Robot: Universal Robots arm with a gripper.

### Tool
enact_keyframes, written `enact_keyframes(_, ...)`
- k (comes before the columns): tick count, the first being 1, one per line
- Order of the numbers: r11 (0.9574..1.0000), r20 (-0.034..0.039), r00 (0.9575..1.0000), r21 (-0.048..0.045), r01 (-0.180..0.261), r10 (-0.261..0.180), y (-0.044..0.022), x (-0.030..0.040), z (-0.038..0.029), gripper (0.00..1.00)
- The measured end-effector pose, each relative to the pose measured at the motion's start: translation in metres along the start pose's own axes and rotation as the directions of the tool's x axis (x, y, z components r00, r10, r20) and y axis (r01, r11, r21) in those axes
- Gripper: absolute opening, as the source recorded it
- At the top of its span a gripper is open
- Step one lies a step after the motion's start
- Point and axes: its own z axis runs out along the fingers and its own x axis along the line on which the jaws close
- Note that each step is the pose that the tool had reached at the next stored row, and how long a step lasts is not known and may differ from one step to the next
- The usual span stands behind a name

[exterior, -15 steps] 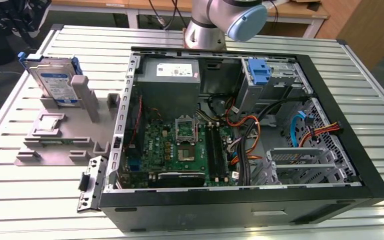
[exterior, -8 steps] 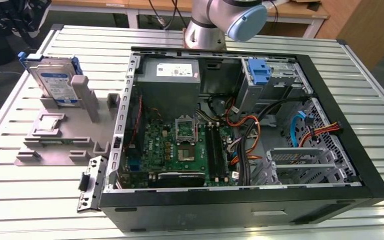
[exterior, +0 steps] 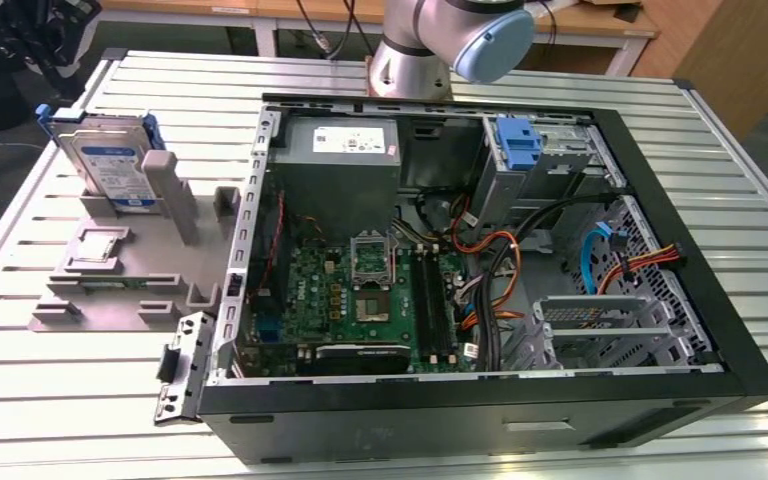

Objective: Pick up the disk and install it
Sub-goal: 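Pick up the disk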

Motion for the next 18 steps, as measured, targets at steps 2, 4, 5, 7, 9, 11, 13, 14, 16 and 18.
enact_keyframes(2, 0.9994, 0.0016, 0.9994, 0.0008, -0.036, 0.036, 0.0000, 0.0000, 0.0003, 0.10)
enact_keyframes(4, 0.9974, 0.0034, 0.9974, 0.0016, -0.073, 0.073, 0.0000, 0.0000, 0.0006, 0.10)
enact_keyframes(5, 0.9960, 0.0042, 0.9960, 0.0020, -0.090, 0.090, 0.0000, 0.0000, 0.0007, 0.10)
enact_keyframes(7, 0.9930, 0.0059, 0.9930, 0.0029, -0.118, 0.118, 0.0000, 0.0000, 0.0009, 0.10)
enact_keyframes(9, 0.9907, 0.0071, 0.9907, 0.0038, -0.136, 0.136, 0.0000, 0.0000, 0.0009, 0.10)
enact_keyframes(11, 0.9854, 0.0088, 0.9853, 0.0046, -0.170, 0.170, 0.0000, 0.0000, 0.0010, 0.10)
enact_keyframes(13, 0.9786, 0.0106, 0.9786, 0.0052, -0.206, 0.206, 0.0000, 0.0000, 0.0013, 0.10)
enact_keyframes(14, 0.9747, 0.0114, 0.9747, 0.0055, -0.223, 0.223, 0.0000, 0.0000, 0.0014, 0.10)
enact_keyframes(16, 0.9674, 0.0130, 0.9673, 0.0058, -0.253, 0.253, 0.0002, 0.0001, 0.0017, 0.10)
enact_keyframes(18, 0.9657, 0.0134, 0.9657, 0.0060, -0.260, 0.259, 0.0004, 0.0002, 0.0018, 0.10)
